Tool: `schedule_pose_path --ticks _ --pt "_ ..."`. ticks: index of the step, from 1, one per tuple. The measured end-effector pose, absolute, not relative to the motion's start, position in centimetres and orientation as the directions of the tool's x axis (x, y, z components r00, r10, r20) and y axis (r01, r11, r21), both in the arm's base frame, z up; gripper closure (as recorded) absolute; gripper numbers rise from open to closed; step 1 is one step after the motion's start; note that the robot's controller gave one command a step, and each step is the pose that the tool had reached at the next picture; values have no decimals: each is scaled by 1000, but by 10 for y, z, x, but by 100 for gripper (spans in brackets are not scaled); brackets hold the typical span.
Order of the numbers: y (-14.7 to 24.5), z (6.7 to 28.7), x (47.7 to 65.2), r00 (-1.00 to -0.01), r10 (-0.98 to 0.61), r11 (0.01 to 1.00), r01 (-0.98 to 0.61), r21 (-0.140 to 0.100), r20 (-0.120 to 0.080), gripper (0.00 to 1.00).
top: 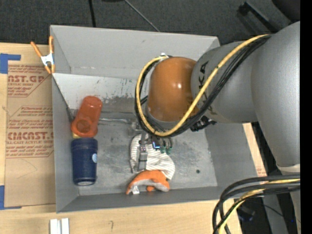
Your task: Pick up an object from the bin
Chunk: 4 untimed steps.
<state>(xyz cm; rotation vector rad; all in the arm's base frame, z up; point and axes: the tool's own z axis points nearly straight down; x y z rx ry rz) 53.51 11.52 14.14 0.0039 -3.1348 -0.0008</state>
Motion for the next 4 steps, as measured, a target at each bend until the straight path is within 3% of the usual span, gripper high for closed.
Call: schedule_pose_path --ticks 1,2,3,4 --pt "115 146 537 -1000 -1 1000 -1 1 -1 0" --pt "81 117 553 -1000 -23 1000 -23 2 -5 0" --pt "71 82 568 -999 -54 999 -54 -2 -2 0" --pt "77 79 570 -998 -61 998 -61 2 -2 100"
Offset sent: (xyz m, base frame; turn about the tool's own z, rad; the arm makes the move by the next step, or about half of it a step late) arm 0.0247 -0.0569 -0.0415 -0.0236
